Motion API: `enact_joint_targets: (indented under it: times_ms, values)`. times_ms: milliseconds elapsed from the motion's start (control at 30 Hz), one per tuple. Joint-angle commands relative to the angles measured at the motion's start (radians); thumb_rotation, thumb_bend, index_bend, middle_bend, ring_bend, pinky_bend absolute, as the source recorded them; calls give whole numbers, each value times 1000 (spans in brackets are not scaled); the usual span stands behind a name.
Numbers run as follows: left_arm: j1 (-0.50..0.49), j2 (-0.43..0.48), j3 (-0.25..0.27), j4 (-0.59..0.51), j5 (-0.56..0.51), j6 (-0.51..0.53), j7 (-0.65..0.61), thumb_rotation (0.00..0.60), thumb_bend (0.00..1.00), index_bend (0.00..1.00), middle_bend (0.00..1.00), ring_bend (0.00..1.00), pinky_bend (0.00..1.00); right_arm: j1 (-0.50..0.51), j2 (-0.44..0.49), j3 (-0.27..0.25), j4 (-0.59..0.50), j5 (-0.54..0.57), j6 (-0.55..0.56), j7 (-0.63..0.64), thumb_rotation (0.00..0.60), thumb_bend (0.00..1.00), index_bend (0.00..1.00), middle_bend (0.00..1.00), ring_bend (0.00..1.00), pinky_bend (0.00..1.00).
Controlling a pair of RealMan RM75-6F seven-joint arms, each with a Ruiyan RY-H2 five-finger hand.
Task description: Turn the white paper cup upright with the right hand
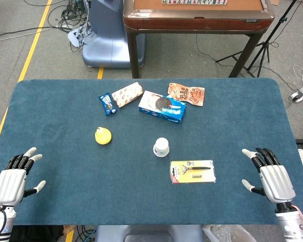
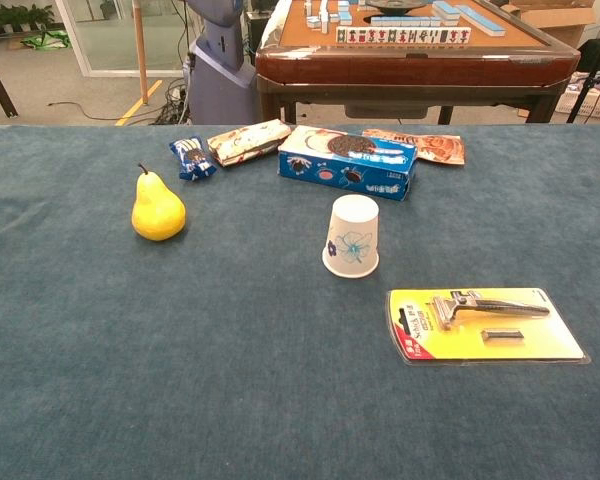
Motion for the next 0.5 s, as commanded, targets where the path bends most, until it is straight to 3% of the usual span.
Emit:
enact_joint_targets:
  times_ms: [33, 267, 500]
  values:
    - [0, 0, 0, 0, -1, -1, 0, 600, 146, 246, 126, 164, 131, 0, 0, 0, 0, -2, 0, 0, 600, 174, 204, 267, 123, 132]
    - [0, 2, 0, -4, 1, 1, 3, 600, 147, 246, 126, 164, 131, 23, 8, 2, -15, -9, -31, -24, 600, 174, 212, 277, 123, 132]
    - [4, 4, 1, -3, 1, 8, -3, 600, 146, 246, 126, 164, 131, 105, 14, 38, -64, 21, -136, -87, 600, 174, 212, 277, 123, 132]
